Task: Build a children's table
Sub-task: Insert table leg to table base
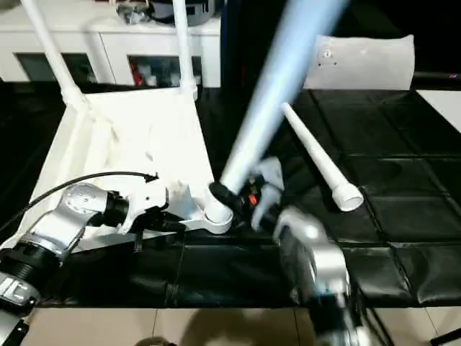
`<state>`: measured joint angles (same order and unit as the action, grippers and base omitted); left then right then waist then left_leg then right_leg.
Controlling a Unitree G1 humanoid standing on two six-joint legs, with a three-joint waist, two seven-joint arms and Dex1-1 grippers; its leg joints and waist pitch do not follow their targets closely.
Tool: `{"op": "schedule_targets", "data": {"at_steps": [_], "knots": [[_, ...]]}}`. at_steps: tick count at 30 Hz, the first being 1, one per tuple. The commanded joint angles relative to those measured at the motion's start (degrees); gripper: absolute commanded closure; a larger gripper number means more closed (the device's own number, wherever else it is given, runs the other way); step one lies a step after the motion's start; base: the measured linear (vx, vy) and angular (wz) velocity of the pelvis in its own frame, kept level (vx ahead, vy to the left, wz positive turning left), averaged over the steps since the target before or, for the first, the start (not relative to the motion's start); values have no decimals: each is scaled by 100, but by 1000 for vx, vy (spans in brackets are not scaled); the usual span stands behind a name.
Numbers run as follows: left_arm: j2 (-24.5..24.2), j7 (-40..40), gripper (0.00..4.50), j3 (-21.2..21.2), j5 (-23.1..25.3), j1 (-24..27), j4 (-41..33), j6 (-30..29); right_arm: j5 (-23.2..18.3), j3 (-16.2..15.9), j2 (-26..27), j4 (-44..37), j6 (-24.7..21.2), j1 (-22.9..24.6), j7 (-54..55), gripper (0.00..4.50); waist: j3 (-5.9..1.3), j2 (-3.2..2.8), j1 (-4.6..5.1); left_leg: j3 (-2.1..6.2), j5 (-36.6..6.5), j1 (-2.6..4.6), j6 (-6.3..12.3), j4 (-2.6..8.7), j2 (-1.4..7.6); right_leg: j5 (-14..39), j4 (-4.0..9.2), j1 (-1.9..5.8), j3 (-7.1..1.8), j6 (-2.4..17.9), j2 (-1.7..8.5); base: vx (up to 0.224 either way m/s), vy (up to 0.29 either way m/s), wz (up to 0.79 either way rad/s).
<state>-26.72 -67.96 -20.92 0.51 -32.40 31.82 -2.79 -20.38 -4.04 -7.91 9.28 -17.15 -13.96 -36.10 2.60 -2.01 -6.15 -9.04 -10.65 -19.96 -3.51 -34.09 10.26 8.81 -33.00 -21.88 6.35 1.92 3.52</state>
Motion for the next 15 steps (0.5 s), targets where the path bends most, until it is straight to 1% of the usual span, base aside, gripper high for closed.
{"op": "schedule_targets", "data": {"at_steps": [1,3,4,5,6,7,8,9,10,11,12,13,15], "knots": [[-23,-43,450,-2,97,-260,-24,197,413,-148,-165,44,12,278,91,262,-313,-92,76,130,-2133,127,-60,451,278,3161,600,172,-290,323,556,0,0,0],[-11,-35,450,-12,119,-277,15,216,528,-241,-223,-61,97,337,72,262,-318,-88,67,126,-2069,116,-46,452,273,3061,583,173,-300,341,552,0,0,0],[-10,-34,450,-12,120,-277,17,217,532,-245,-226,-66,100,340,72,262,-327,-92,65,136,-2030,97,-39,464,285,2954,561,194,-304,361,556,0,0,0],[1,-41,450,-29,146,-292,56,241,695,-408,-344,-130,190,364,15,262,-329,-100,65,136,-2018,95,-33,467,295,2838,545,186,-314,404,549,0,0,0],[1,-43,450,-31,148,-293,60,246,718,-432,-361,-132,200,361,2,262,-331,-103,61,134,-2020,97,-33,466,296,2794,541,186,-316,422,551,0,0,0],[2,-57,450,-50,175,-305,95,285,916,-643,-505,-137,293,329,-109,262,-329,-99,56,131,-2019,90,-34,466,296,2732,529,190,-320,450,550,0,0,0],[-14,-92,450,-80,202,-313,109,323,1014,-745,-568,-106,340,276,-152,262,-331,-99,58,127,-1995,83,-26,464,289,2714,521,202,-323,457,550,0,0,0],[-27,-117,450,-102,226,-320,118,357,1058,-802,-600,-73,355,227,-184,262,-331,-99,54,120,-1970,89,-8,457,287,2712,524,192,-332,470,553,0,0,0],[-34,-126,450,-115,248,-326,119,384,1063,-833,-616,-41,343,184,-223,262,-332,-76,48,120,-1945,84,7,457,284,2713,527,197,-330,476,558,0,0,0],[-38,-130,450,-125,267,-331,119,408,1060,-856,-627,-14,326,147,-261,262,-332,-87,46,125,-1925,74,12,457,289,2713,516,210,-329,484,562,0,0,0],[-44,-159,450,-137,284,-352,156,456,1097,-926,-661,98,314,42,-371,262,-328,-86,49,125,-1932,73,18,460,292,2723,519,206,-328,485,560,0,0,0],[-49,-179,450,-151,305,-371,200,510,1128,-997,-695,199,304,-55,-489,262,-323,-72,58,127,-1974,76,32,455,283,2814,532,208,-312,469,558,0,0,0],[-52,-197,450,-159,315,-380,226,542,1150,-1050,-725,253,305,-109,-559,262,-313,-86,68,123,-2046,94,36,446,276,2961,557,188,-302,431,554,0,0,0]]}}
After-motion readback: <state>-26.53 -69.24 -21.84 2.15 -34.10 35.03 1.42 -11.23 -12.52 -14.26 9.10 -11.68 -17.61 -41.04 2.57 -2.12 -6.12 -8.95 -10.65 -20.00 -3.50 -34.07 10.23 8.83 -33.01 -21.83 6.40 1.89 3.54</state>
